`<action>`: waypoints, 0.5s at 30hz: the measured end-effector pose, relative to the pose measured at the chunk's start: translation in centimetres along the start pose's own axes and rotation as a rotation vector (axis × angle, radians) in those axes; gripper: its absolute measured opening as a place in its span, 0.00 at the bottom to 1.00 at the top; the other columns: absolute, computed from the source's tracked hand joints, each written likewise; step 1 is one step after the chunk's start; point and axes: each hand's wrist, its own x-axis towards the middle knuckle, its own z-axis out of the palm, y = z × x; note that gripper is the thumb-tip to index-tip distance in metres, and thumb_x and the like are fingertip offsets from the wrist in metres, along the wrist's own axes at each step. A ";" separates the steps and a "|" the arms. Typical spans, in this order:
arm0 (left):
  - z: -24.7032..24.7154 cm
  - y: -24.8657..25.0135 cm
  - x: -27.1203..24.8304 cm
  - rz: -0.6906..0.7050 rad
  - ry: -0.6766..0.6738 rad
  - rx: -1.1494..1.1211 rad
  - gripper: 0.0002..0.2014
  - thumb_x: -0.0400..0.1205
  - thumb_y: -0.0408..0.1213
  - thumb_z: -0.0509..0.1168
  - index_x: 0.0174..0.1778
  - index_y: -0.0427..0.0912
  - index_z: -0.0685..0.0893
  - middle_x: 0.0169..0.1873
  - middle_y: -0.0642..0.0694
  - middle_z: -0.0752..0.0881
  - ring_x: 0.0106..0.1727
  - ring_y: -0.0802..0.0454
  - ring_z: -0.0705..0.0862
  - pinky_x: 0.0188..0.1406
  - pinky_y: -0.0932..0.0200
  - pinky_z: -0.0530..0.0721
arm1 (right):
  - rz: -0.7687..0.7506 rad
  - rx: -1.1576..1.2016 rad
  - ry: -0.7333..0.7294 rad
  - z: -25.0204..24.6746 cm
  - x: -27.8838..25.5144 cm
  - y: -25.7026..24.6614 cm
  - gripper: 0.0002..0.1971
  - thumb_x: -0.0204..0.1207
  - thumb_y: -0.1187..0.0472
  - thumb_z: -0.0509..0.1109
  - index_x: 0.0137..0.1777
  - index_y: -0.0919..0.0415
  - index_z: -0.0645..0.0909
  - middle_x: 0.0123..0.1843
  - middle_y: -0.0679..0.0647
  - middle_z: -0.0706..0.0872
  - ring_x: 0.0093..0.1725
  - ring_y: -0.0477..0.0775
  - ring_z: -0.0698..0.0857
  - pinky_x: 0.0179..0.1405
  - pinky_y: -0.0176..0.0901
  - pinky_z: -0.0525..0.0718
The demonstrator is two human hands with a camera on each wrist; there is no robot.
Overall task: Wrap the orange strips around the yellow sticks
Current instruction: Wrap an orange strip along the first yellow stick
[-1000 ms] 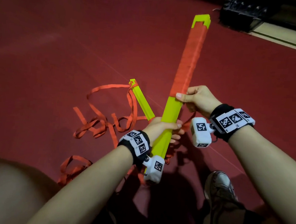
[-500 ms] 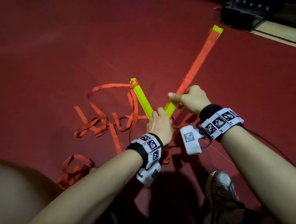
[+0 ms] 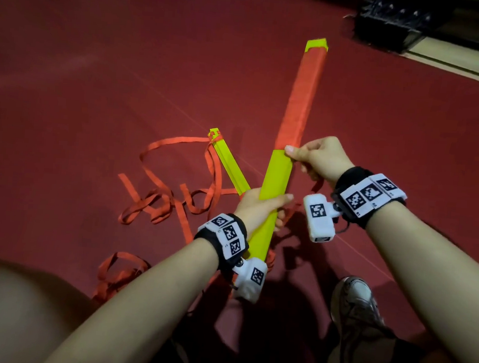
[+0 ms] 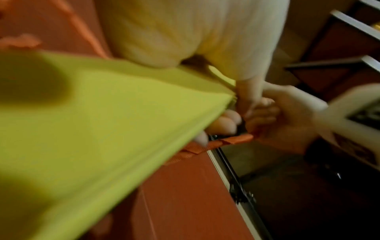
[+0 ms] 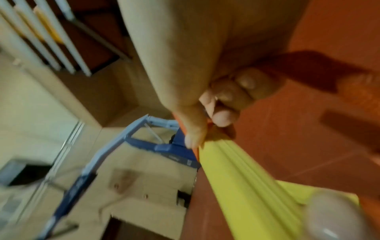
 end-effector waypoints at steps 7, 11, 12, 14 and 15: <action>-0.3 -0.2 0.8 0.272 0.391 0.914 0.21 0.88 0.50 0.63 0.68 0.39 0.72 0.54 0.32 0.86 0.57 0.28 0.84 0.45 0.43 0.72 | -0.006 -0.305 0.135 1.6 -0.7 -1.3 0.27 0.73 0.39 0.78 0.23 0.59 0.79 0.15 0.47 0.80 0.15 0.39 0.76 0.26 0.37 0.72; 1.3 -1.0 -0.1 0.298 0.347 1.157 0.38 0.84 0.33 0.64 0.87 0.40 0.51 0.70 0.33 0.71 0.70 0.30 0.73 0.66 0.38 0.73 | -0.002 -0.288 0.199 2.1 -0.5 -0.6 0.26 0.71 0.36 0.78 0.33 0.62 0.86 0.27 0.52 0.87 0.31 0.47 0.86 0.31 0.40 0.76; 1.2 -1.2 -0.1 0.324 0.319 1.189 0.42 0.83 0.34 0.66 0.89 0.40 0.48 0.71 0.34 0.70 0.71 0.31 0.72 0.67 0.38 0.73 | 0.011 -0.232 0.228 1.9 -0.4 -0.4 0.24 0.72 0.38 0.78 0.36 0.62 0.87 0.28 0.51 0.88 0.32 0.47 0.86 0.30 0.39 0.76; 0.8 -1.2 0.4 0.362 0.228 1.078 0.44 0.81 0.42 0.70 0.88 0.43 0.52 0.69 0.36 0.71 0.69 0.33 0.74 0.68 0.38 0.75 | 0.037 -0.147 0.257 1.4 -0.3 0.0 0.20 0.73 0.43 0.80 0.35 0.60 0.87 0.26 0.49 0.85 0.27 0.45 0.83 0.27 0.36 0.74; 0.5 -1.3 1.1 0.358 0.182 0.913 0.43 0.78 0.49 0.73 0.85 0.46 0.59 0.67 0.38 0.74 0.67 0.34 0.76 0.67 0.38 0.77 | 0.047 -0.118 0.255 1.2 -0.1 0.2 0.19 0.72 0.44 0.81 0.35 0.60 0.86 0.25 0.49 0.84 0.24 0.44 0.80 0.27 0.37 0.73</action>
